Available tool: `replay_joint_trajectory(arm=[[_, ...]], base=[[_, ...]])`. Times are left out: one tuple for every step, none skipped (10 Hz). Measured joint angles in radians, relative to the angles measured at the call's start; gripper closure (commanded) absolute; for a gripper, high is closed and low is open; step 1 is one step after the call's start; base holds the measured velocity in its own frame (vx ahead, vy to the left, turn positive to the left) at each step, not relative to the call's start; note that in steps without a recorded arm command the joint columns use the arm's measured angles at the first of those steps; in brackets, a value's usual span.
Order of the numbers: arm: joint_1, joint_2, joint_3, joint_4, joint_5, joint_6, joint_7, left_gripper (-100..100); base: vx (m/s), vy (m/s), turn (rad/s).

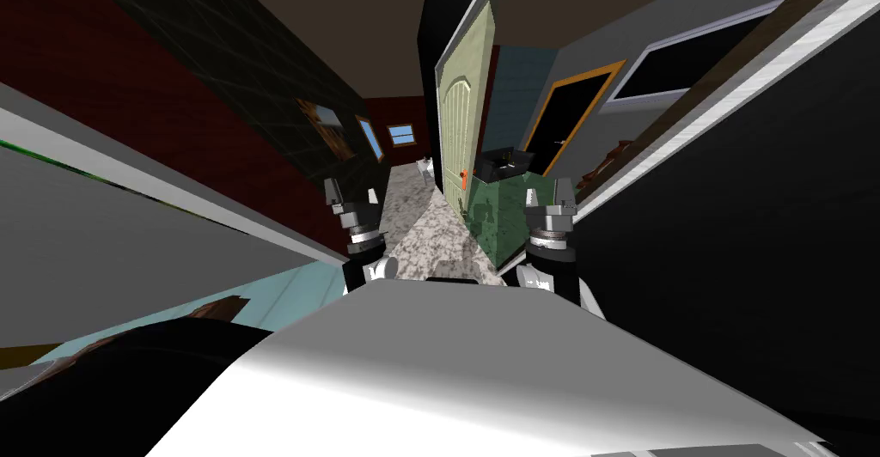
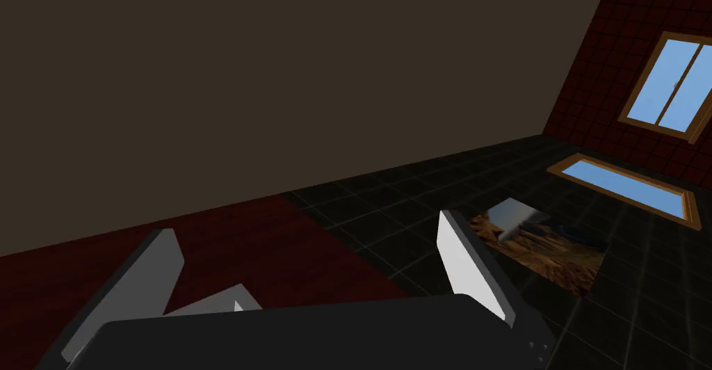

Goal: Push the door open

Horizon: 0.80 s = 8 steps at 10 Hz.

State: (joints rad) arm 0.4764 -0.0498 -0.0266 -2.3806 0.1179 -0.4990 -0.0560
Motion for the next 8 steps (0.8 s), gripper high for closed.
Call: replay_joint_trajectory(arm=[[-0.005, 0.010, -0.006, 0.014, 0.003, -0.001, 0.000, -100], [-0.019, 0.018, -0.014, 0.032, 0.004, 0.003, -0.002, -100], [-0.029, 0.027, -0.017, 0.049, 0.008, 0.006, -0.001, -100], [-0.038, 0.033, -0.026, 0.066, 0.009, 0.005, -0.003, -100], [-0.049, 0.044, -0.030, 0.086, 0.013, 0.005, -0.002, -100], [-0.058, 0.051, -0.040, 0.107, 0.015, 0.004, -0.002, -100], [-0.070, 0.060, -0.048, 0.128, 0.018, 0.006, -0.003, -100], [-0.078, 0.068, -0.060, 0.159, 0.020, -0.002, -0.004, -100]], base=[[0.128, 0.061, -0.136], [0.129, 0.086, -0.085], [0.128, 0.087, -0.053], [0.133, 0.059, -0.084], [0.137, 0.058, -0.097], [0.142, 0.039, -0.093], [0.165, 0.042, -0.091], [0.149, 0.086, -0.113]])
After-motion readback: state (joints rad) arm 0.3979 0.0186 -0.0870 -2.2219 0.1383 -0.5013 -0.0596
